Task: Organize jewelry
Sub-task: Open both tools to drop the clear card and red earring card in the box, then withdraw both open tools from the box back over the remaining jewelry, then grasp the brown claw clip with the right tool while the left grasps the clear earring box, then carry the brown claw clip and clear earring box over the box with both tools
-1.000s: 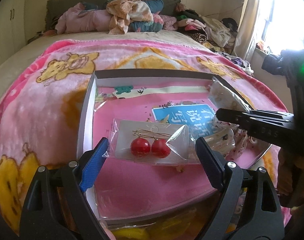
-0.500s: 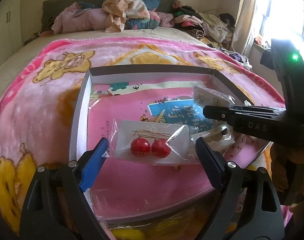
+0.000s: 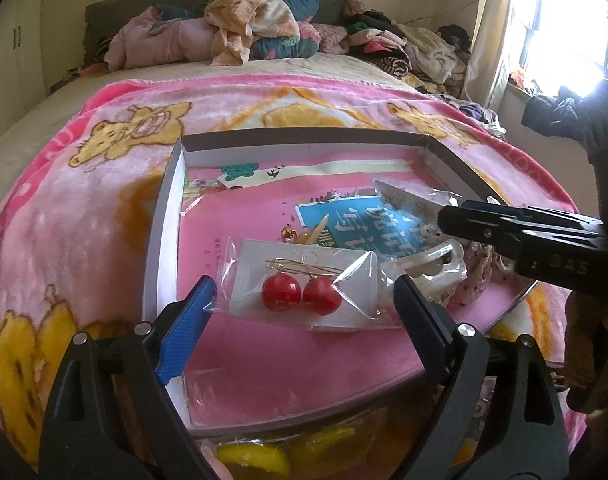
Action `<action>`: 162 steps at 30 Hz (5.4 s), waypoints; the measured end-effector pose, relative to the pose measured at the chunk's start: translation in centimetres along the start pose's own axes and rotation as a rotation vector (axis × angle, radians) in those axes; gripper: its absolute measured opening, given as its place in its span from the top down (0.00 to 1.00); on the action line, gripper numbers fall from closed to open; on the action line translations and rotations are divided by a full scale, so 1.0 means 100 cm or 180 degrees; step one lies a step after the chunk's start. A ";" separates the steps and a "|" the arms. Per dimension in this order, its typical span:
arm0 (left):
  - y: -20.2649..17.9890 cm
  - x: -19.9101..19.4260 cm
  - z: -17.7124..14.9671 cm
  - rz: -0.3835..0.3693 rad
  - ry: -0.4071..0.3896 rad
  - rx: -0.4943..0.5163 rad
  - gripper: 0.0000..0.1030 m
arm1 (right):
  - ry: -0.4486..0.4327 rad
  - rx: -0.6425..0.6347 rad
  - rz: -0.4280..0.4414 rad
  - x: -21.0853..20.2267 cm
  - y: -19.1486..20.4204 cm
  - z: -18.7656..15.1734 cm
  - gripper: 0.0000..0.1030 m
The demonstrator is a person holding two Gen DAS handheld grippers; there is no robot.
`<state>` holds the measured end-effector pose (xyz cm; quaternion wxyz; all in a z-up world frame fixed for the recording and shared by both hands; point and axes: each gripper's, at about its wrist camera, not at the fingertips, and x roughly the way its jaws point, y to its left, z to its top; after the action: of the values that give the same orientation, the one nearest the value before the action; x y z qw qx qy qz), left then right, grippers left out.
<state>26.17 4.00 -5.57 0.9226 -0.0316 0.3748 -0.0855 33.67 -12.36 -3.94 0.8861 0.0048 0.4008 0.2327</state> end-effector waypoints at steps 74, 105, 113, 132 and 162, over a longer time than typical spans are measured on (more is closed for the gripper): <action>-0.068 -0.099 -0.071 -0.0179 -0.0365 0.0371 0.11 | -0.0326 -0.0291 -0.0061 -0.129 0.016 -0.130 0.33; -0.101 -0.046 -0.091 -0.0575 0.0127 0.0408 0.57 | 0.0124 -0.0377 -0.0316 -0.077 -0.016 -0.144 0.39; -0.104 -0.037 -0.086 -0.0498 0.0153 0.0310 0.58 | 0.0142 -0.0485 -0.0360 -0.066 -0.015 -0.140 0.43; -0.113 -0.036 -0.088 -0.0550 0.0162 0.0332 0.75 | -0.0067 0.0007 -0.0226 -0.090 -0.037 -0.139 0.72; -0.083 -0.079 -0.062 -0.0558 -0.0196 0.0155 0.76 | -0.0245 -0.0104 -0.0081 -0.105 -0.002 -0.120 0.72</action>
<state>15.19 -2.66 -3.54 0.9232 -0.0445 0.3398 -0.1740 19.22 -19.00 -4.65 0.9037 -0.0058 0.3626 0.2275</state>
